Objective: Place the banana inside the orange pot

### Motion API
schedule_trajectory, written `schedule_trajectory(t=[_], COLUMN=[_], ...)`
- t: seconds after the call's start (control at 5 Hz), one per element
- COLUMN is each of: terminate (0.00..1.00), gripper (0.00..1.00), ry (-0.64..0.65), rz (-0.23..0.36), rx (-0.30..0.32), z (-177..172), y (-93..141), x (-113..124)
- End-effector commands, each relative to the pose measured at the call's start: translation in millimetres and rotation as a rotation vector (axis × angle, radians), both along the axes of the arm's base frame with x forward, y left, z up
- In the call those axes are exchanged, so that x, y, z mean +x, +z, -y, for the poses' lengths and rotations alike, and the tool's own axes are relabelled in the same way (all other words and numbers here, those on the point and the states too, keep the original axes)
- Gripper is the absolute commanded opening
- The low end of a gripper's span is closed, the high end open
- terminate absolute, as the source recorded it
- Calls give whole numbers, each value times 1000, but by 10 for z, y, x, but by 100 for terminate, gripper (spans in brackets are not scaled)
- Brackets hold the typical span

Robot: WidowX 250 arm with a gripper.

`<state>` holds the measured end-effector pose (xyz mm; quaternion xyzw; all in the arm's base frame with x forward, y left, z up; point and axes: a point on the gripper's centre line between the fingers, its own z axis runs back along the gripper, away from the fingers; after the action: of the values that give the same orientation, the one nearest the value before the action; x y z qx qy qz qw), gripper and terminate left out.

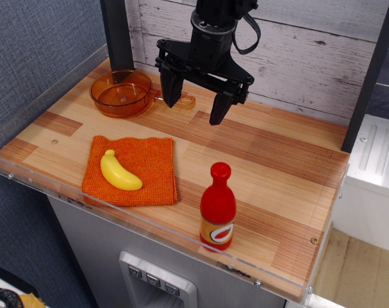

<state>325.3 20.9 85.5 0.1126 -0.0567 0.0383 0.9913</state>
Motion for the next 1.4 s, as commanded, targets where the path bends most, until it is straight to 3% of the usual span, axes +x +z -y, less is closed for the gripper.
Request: schedule_trajectory(t=[0.0,0.2,0.6,0.8,1.0,1.2], terminate=[0,0,0,0,0,0], gripper=[100,100,100,100,100,100], ry=[0,38,166,403,652,849], rz=[0,-13,-29,-82,-94,-66], rx=[0,-14,24,55,30,45], z=[0,-115,-380,-412,-412,-479], y=[0,21,98,103,203,207], x=[0,-26,-151,-268,-490,-599])
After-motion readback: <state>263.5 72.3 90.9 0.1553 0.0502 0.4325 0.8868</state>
